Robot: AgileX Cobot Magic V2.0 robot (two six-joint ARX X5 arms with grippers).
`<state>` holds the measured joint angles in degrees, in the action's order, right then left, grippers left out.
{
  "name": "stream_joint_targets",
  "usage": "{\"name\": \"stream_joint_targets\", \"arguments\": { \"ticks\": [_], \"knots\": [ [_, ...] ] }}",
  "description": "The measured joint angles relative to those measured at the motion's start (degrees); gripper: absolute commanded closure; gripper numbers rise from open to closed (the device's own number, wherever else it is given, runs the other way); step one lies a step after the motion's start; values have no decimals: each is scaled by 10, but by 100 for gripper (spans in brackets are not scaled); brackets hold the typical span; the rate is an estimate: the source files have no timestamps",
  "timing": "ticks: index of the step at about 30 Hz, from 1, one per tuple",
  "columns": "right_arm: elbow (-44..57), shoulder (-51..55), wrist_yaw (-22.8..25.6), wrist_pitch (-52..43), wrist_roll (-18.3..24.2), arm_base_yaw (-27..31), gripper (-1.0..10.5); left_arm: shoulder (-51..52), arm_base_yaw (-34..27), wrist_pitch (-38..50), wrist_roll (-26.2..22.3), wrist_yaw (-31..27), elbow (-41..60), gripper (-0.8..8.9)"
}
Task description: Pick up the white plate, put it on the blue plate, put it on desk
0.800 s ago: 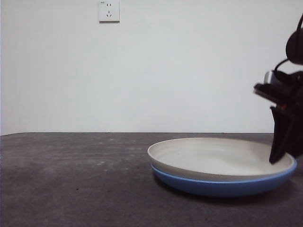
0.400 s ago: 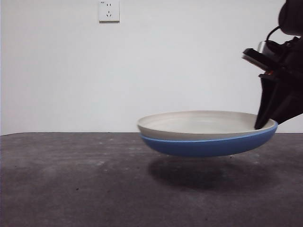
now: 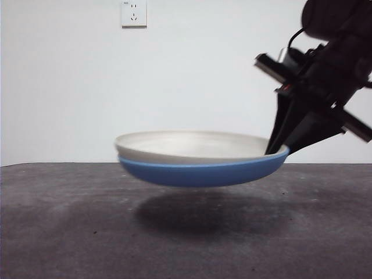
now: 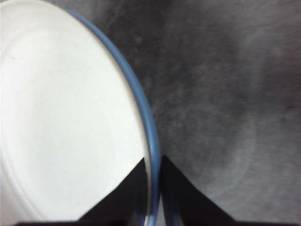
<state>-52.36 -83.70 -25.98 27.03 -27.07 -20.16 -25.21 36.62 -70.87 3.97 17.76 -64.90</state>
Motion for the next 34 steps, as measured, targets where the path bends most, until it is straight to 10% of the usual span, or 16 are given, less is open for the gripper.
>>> {"name": "stream_joint_targets", "arguments": {
  "ticks": [26,34],
  "knots": [
    [0,-118,-11,-55,-33,-19,929,0,0,-8,0,0,0,158],
    [0,-113,-13,-54,-17,-19,441,0,0,-8,0,0,0,158]
  ]
}}
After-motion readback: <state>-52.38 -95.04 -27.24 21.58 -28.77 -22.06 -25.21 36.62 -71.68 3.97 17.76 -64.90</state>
